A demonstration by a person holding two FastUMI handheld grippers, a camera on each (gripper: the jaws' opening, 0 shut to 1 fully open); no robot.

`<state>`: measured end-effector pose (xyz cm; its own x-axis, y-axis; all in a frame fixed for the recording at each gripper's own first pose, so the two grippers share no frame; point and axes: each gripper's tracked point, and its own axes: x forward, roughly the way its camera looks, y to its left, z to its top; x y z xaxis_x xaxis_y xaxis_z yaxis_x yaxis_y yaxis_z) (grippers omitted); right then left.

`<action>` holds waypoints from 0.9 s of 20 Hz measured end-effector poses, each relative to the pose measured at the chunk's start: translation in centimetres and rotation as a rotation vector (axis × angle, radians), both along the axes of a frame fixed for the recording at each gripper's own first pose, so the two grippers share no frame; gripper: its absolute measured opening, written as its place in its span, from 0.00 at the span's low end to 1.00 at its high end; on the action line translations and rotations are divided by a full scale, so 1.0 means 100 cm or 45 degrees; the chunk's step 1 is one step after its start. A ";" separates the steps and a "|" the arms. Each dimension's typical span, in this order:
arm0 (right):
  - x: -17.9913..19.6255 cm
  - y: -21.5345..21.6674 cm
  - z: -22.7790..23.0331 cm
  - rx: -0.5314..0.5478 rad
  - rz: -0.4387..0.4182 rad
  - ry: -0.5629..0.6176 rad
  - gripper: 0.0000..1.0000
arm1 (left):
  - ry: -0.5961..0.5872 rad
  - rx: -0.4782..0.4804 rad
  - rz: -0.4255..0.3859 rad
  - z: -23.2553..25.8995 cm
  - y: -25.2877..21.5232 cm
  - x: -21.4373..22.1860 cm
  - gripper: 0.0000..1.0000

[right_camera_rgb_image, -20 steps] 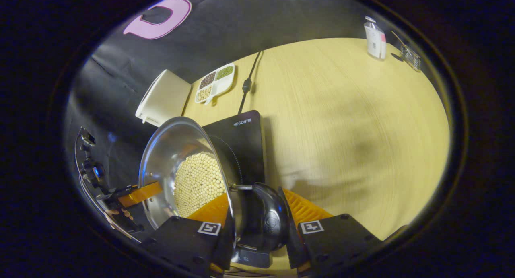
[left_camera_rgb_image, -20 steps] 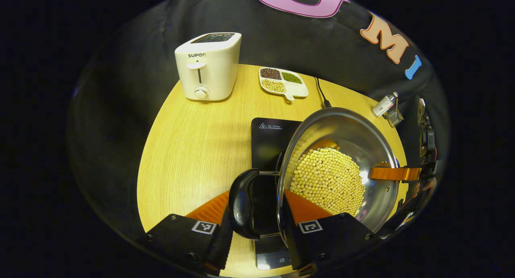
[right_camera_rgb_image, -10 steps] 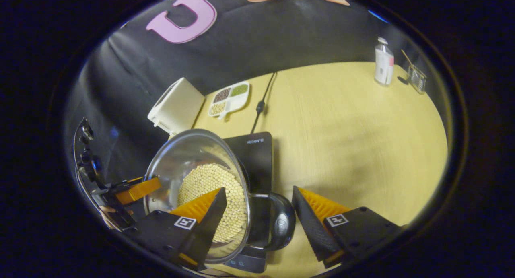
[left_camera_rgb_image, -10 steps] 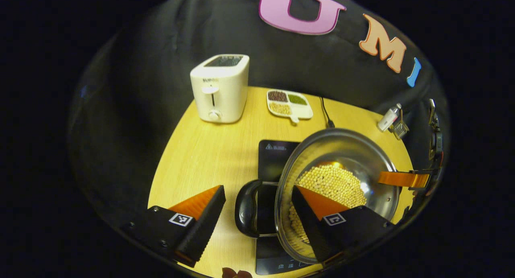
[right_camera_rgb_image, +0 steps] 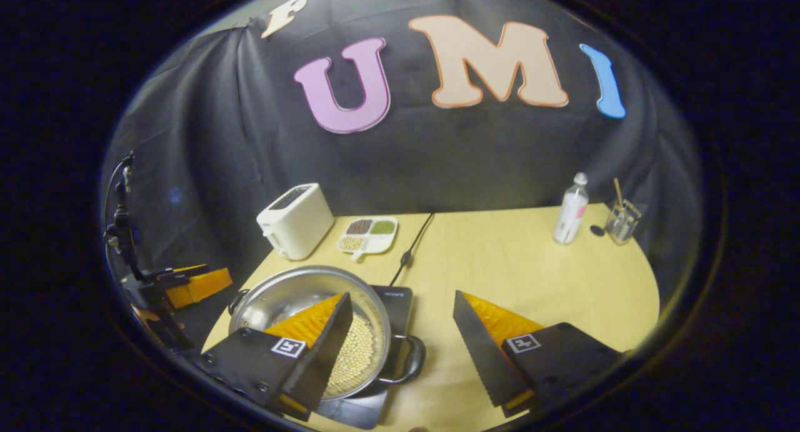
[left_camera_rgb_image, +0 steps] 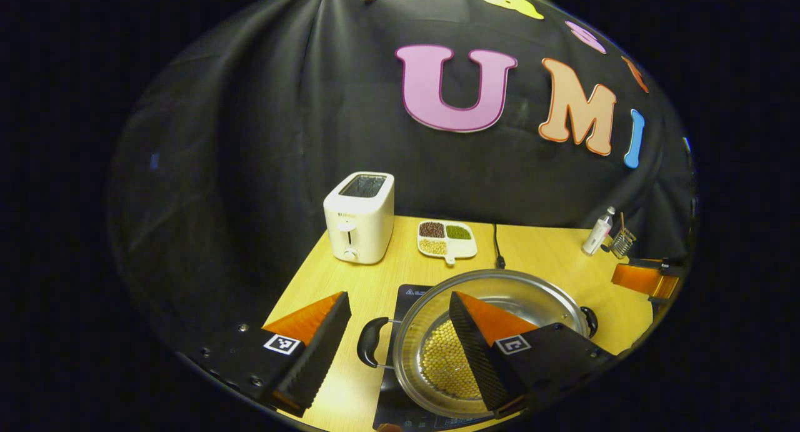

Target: First push the handle of the pot to place it horizontally, then grasp the pot with both hands and set it on the induction cooktop.

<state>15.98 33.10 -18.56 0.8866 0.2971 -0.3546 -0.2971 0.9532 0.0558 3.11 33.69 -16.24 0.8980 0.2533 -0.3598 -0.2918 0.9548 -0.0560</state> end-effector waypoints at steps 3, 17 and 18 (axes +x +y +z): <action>-0.011 -0.028 0.045 -0.038 -0.015 -0.149 0.99 | -0.113 0.116 0.046 0.044 -0.019 -0.012 0.97; -0.080 -0.201 0.169 0.041 -0.007 -0.510 0.94 | -0.510 0.100 0.066 0.156 -0.225 -0.042 0.96; -0.089 -0.213 0.169 0.043 -0.010 -0.524 1.00 | -0.519 0.103 0.079 0.157 -0.234 -0.045 0.96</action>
<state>7.12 11.77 -1.68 0.9545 0.2954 0.0396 -0.2941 0.9551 -0.0351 -1.36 10.33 -0.49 0.9450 0.3241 0.0451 -0.3182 0.9423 -0.1040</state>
